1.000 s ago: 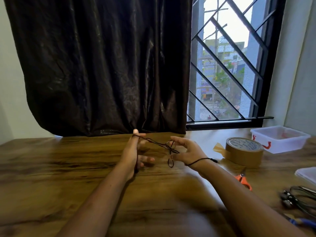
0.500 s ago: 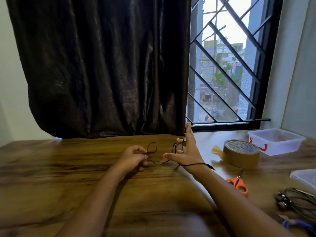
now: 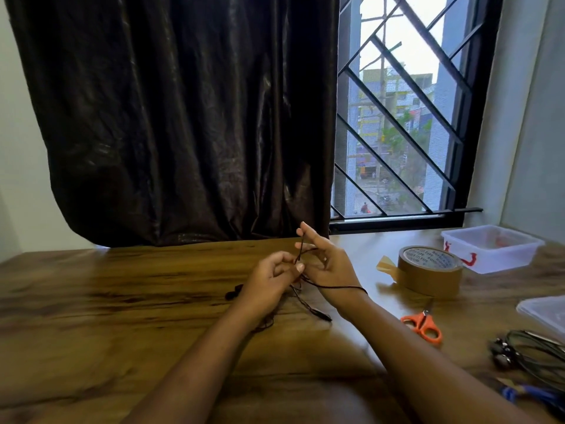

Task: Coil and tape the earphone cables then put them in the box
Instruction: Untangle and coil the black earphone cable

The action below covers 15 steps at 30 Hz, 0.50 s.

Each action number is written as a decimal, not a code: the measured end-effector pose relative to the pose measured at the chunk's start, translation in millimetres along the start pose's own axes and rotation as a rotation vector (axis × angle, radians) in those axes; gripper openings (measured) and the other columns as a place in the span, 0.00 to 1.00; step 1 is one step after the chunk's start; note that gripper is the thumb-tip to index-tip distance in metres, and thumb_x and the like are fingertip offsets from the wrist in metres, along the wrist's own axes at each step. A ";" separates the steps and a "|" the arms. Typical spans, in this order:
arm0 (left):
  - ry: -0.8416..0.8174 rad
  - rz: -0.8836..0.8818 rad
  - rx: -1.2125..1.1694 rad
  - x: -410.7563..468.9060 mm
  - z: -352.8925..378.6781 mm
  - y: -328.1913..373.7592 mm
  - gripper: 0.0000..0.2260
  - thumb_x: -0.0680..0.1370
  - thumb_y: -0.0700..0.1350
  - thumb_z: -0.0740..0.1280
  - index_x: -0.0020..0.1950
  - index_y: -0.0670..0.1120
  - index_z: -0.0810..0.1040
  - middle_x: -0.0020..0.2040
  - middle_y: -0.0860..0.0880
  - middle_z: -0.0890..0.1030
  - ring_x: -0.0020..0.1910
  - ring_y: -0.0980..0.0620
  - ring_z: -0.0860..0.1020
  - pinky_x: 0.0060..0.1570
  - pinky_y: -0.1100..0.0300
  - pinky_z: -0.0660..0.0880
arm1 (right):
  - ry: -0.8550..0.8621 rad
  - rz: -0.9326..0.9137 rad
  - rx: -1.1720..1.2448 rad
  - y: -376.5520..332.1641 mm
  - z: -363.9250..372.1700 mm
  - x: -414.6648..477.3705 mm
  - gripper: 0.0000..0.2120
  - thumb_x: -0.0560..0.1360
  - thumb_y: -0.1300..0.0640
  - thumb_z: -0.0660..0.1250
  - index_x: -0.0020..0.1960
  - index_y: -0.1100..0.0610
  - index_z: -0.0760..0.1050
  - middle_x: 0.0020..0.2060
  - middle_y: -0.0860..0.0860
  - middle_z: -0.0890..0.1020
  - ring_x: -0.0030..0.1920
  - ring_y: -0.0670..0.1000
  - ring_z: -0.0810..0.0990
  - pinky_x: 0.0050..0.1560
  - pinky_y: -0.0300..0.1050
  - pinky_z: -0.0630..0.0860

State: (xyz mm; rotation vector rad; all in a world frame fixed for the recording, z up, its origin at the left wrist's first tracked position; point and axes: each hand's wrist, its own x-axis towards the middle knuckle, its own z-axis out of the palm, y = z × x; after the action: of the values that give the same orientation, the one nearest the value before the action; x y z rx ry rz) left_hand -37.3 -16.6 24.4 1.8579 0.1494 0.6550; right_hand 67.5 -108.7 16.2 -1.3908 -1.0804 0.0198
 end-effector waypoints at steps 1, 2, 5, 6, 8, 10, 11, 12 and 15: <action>0.023 -0.019 -0.036 -0.1 -0.7 1.5 0.04 0.77 0.42 0.66 0.51 0.47 0.75 0.39 0.51 0.83 0.39 0.58 0.81 0.39 0.66 0.76 | 0.003 -0.008 -0.015 0.4 -1.4 0.8 0.35 0.67 0.67 0.69 0.70 0.48 0.62 0.62 0.50 0.75 0.55 0.45 0.78 0.50 0.36 0.76; 0.048 -0.036 -0.047 0.0 -1.9 2.6 0.06 0.77 0.41 0.67 0.52 0.48 0.74 0.38 0.50 0.83 0.38 0.57 0.82 0.38 0.66 0.77 | 0.009 -0.013 -0.030 0.1 -2.7 1.4 0.36 0.69 0.70 0.69 0.71 0.49 0.61 0.63 0.51 0.74 0.54 0.46 0.78 0.49 0.35 0.76; 0.100 -0.065 0.068 0.0 -4.4 4.9 0.08 0.76 0.38 0.67 0.53 0.48 0.72 0.36 0.49 0.81 0.34 0.55 0.81 0.36 0.63 0.78 | 0.064 -0.006 -0.114 -1.0 -5.5 2.8 0.41 0.68 0.73 0.67 0.75 0.53 0.56 0.68 0.51 0.68 0.52 0.43 0.76 0.43 0.32 0.77; 0.107 -0.052 0.187 0.5 -5.0 4.7 0.07 0.76 0.38 0.66 0.51 0.48 0.73 0.37 0.47 0.81 0.34 0.53 0.80 0.37 0.60 0.77 | 0.094 -0.007 -0.179 -0.6 -5.7 3.0 0.43 0.67 0.73 0.67 0.76 0.53 0.54 0.71 0.50 0.65 0.54 0.43 0.76 0.45 0.33 0.77; 0.140 -0.014 0.403 2.3 -6.9 1.9 0.07 0.76 0.38 0.65 0.45 0.50 0.74 0.40 0.47 0.80 0.35 0.52 0.78 0.34 0.59 0.75 | 0.129 -0.042 -0.302 2.3 -4.9 1.9 0.46 0.66 0.71 0.68 0.77 0.54 0.50 0.74 0.47 0.58 0.66 0.47 0.71 0.58 0.41 0.76; 0.232 0.016 0.507 3.3 -13.4 -1.7 0.09 0.76 0.36 0.63 0.42 0.50 0.73 0.41 0.50 0.80 0.36 0.56 0.76 0.32 0.63 0.71 | 0.179 -0.057 -0.305 4.8 -6.2 1.7 0.48 0.65 0.69 0.68 0.77 0.51 0.47 0.75 0.46 0.55 0.65 0.52 0.73 0.59 0.44 0.76; 0.285 0.031 0.535 3.3 -18.5 -3.5 0.11 0.76 0.34 0.61 0.41 0.50 0.73 0.42 0.53 0.80 0.38 0.58 0.77 0.33 0.64 0.72 | 0.221 -0.034 -0.275 4.5 -7.7 2.0 0.48 0.66 0.70 0.67 0.77 0.49 0.46 0.76 0.48 0.54 0.56 0.54 0.79 0.53 0.41 0.78; 0.332 0.041 0.552 3.0 -24.5 -5.4 0.13 0.76 0.33 0.60 0.40 0.51 0.72 0.43 0.55 0.79 0.42 0.59 0.77 0.36 0.63 0.74 | 0.267 0.005 -0.248 3.4 -9.7 2.6 0.47 0.68 0.71 0.65 0.76 0.47 0.44 0.76 0.49 0.54 0.46 0.53 0.81 0.47 0.40 0.79; 0.405 0.018 0.545 3.2 -37.7 -12.7 0.15 0.77 0.32 0.59 0.38 0.51 0.72 0.43 0.56 0.76 0.48 0.57 0.77 0.45 0.56 0.79 | 0.359 0.077 -0.157 -0.1 -17.4 3.3 0.48 0.71 0.73 0.64 0.77 0.45 0.41 0.76 0.47 0.52 0.37 0.51 0.79 0.41 0.45 0.80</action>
State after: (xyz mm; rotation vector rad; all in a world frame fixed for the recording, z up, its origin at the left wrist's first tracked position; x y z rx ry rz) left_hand -51.0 20.8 23.3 2.2178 0.6276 1.0775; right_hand 79.9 -120.1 21.5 -1.5069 -0.7415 -0.2550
